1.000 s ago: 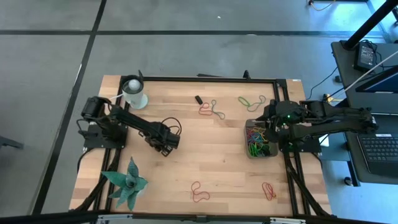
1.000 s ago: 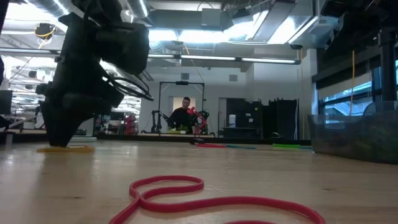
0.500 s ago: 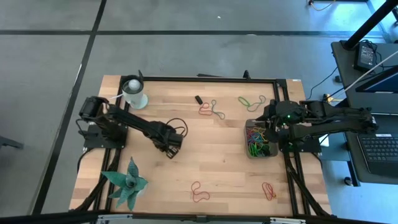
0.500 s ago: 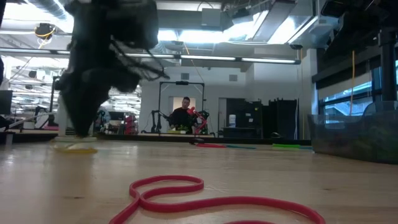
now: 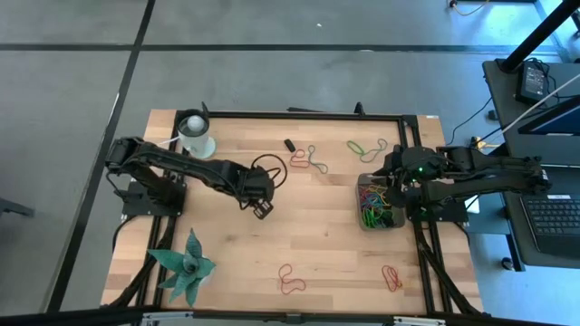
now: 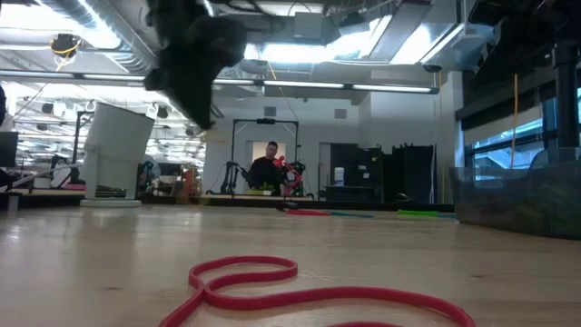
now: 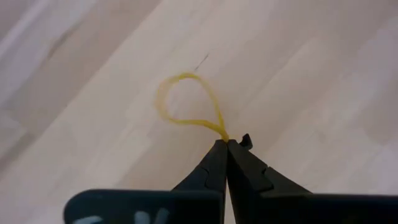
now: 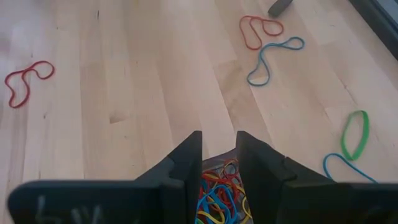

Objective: Pick and place rubber bands into bin
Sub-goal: Put the yellow rubber band into the black bin

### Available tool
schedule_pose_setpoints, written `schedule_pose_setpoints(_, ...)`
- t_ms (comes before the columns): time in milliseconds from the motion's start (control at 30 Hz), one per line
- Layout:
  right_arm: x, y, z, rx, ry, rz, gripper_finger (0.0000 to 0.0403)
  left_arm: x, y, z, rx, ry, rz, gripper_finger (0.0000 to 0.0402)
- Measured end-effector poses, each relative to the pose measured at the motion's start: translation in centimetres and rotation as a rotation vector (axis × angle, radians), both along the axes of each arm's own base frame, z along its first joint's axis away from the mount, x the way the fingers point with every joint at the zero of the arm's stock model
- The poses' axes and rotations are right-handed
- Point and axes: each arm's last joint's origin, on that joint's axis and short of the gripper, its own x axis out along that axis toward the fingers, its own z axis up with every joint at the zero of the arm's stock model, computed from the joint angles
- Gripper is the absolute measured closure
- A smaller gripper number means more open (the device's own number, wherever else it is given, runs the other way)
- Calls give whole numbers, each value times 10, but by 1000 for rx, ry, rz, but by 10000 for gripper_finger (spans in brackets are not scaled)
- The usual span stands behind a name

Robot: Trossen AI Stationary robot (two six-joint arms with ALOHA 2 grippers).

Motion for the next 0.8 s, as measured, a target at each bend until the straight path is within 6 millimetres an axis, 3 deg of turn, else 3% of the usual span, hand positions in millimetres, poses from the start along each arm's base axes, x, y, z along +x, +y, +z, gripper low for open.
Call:
schedule_pose_setpoints(200, 0, 0, 0, 0, 0, 0, 301, 15, 10, 15, 62, -128, -40, 400)
schedule_pose_setpoints(467, 7, 0, 5, 12, -84, -13, 301, 45, 19, 37, 187, -468, -186, 400)
schedule_pose_setpoints(600, 24, -1, 15, -42, -212, 29, 301, 54, 24, 48, 242, -599, -212, 400)
schedule_pose_setpoints(800, 64, -2, 22, -92, -377, 56, 301, 58, 30, 55, 284, -666, -226, 400)
